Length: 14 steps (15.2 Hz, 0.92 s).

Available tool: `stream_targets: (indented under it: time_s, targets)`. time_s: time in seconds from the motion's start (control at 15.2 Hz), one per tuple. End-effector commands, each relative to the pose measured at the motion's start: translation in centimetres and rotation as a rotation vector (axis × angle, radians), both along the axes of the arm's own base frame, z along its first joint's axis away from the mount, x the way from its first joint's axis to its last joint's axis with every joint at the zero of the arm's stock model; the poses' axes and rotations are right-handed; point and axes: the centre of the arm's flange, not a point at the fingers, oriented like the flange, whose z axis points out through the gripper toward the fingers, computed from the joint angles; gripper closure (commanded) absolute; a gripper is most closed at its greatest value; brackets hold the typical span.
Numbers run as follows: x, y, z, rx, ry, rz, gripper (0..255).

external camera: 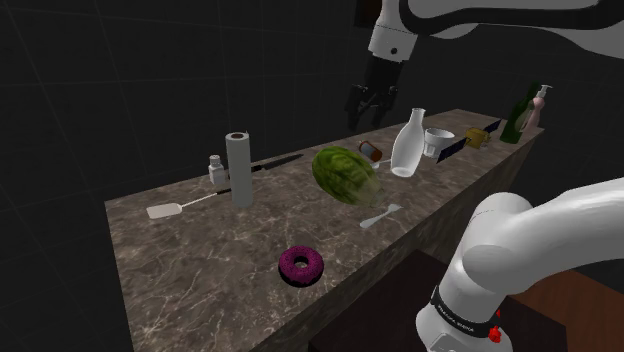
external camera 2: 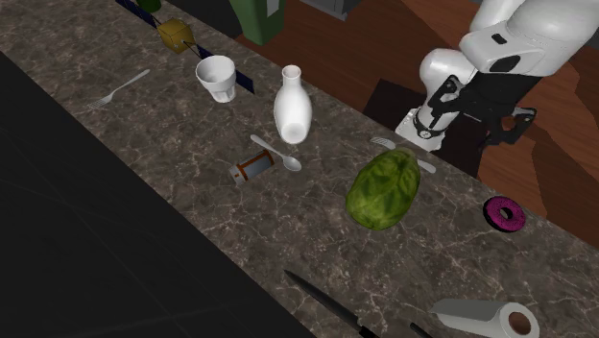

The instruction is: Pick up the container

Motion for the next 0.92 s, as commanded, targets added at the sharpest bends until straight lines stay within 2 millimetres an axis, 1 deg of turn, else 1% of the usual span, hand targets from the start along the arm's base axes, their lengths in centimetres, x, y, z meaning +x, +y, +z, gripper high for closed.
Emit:
stream_targets:
  time_s: [0.0,0.86]
  targets:
    - [0.0,0.0,0.0,0.000,0.000,0.000,0]
    - [6.8,-13.8,-7.0,-0.021,0.018,-0.055,0]
